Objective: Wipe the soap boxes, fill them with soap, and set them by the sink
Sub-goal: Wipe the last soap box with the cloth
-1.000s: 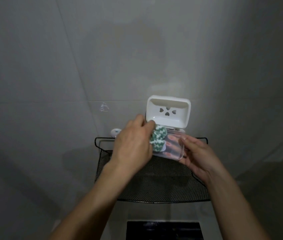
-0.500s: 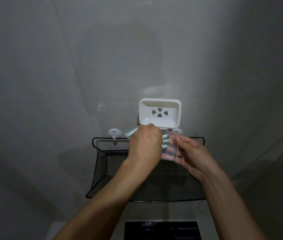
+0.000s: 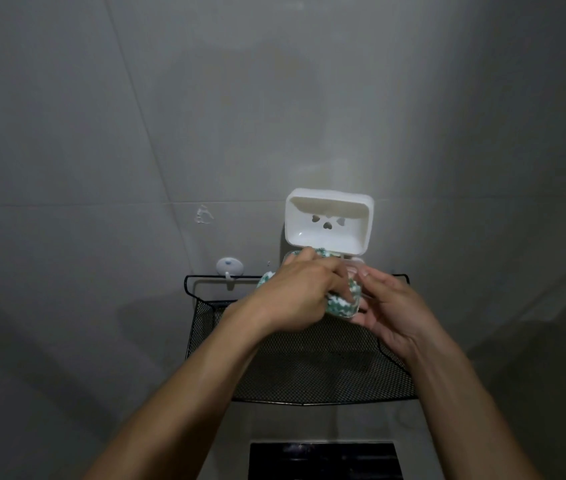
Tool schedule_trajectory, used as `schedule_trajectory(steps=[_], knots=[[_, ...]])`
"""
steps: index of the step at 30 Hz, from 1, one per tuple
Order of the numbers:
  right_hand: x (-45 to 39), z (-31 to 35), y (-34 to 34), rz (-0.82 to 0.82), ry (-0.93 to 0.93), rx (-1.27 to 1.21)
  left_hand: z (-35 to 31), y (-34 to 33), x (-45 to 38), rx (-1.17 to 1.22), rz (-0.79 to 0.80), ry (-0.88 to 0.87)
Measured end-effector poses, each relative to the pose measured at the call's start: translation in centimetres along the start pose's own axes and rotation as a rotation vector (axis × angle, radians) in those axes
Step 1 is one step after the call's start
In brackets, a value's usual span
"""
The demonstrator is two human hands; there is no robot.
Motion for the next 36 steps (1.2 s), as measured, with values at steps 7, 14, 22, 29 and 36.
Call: schedule_trajectory(steps=[7, 14, 22, 29, 36], knots=[[0.1, 0.2, -0.1, -0.019, -0.018, -0.008, 0.8, 0.3, 0.7, -0.025, -0.298, 0.295], [0.1, -0.1, -0.4, -0.03, 0.001, -0.014, -1.3, -1.1, -0.3, 0.047, -0.298, 0.242], [0.9, -0.1, 0.3, -0.063, 0.054, 0.032, -0.6, -0.7, 0.3, -0.054, -0.023, 0.029], [1.3, 0.6, 0.7, -0.105, 0.065, 0.023, 1.9, 0.4, 0.7, -0.224, -0.064, 0.112], [1.3, 0.5, 0.3, -0.097, 0.067, 0.011, 1.1, 0.7, 0.6, -0.397, -0.261, 0.354]])
Point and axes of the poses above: each hand's wrist, its own x-axis away from the middle knuckle, its own y-axis out of the back of the hand, z = x × y, the point moved 3 cm from there along -x, towards the middle knuckle, and after that the axes turned 14 degrees about -x, right-handed, at the moved point
